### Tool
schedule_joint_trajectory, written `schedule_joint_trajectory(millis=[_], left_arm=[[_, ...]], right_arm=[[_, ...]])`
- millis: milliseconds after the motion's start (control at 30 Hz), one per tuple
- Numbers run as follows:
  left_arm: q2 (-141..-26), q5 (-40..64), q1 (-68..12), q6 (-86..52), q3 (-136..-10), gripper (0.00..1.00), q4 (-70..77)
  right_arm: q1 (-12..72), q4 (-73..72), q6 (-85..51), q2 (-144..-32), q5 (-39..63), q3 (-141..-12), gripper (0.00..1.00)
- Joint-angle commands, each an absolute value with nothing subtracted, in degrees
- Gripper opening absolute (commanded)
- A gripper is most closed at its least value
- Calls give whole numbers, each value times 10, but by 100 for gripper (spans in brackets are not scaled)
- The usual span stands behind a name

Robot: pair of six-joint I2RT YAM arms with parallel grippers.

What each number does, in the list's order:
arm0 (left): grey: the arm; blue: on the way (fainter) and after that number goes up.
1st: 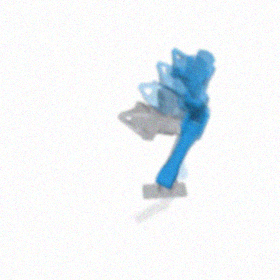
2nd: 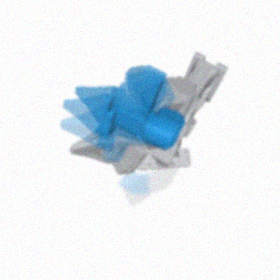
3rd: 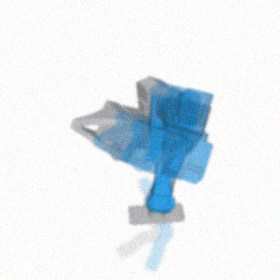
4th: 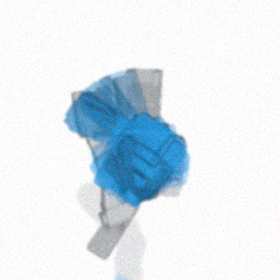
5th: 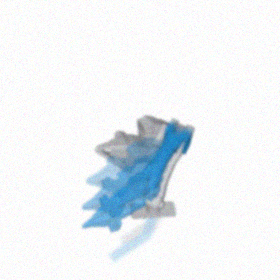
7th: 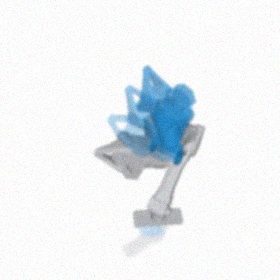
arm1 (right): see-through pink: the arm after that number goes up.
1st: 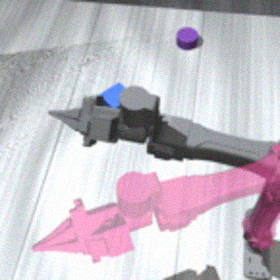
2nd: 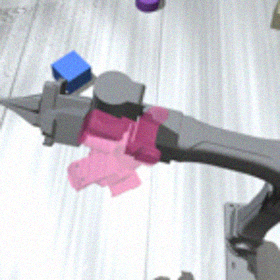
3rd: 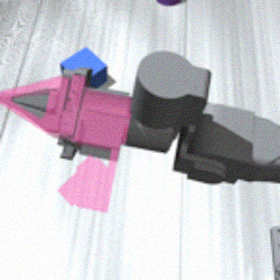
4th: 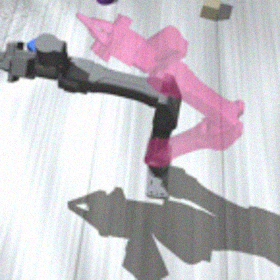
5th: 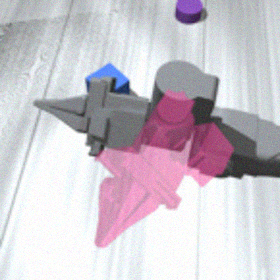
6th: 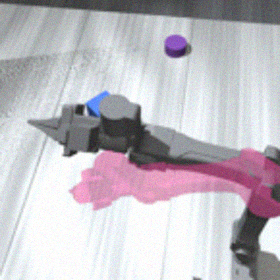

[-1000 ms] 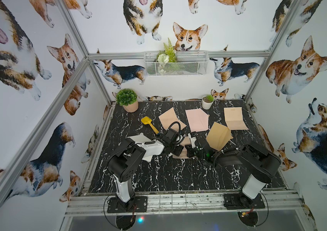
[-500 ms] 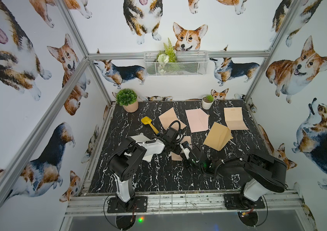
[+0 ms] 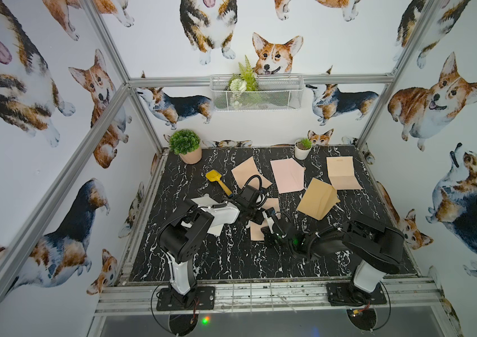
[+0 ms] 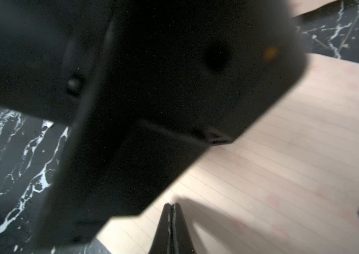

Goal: Take the letter paper out of the envelope
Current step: Adjust the letter paper at the center of the board.

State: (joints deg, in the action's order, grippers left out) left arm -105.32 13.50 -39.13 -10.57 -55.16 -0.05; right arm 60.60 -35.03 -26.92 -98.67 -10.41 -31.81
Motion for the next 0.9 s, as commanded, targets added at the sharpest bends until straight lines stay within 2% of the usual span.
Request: schedule_joint_trajectory(millis=[0, 500, 867], left_arm=[[-1057, 126, -388, -107, -550, 0, -31], [-1052, 128, -376, -111, -542, 0, -24], [-1049, 133, -374, -114, -539, 0, -21]], right_arm=[[606, -356, -335, -995, -75, -327, 0], [612, -354, -380, -1004, -53, -326, 0], [603, -40, -402, -1012, -40, -473, 0]])
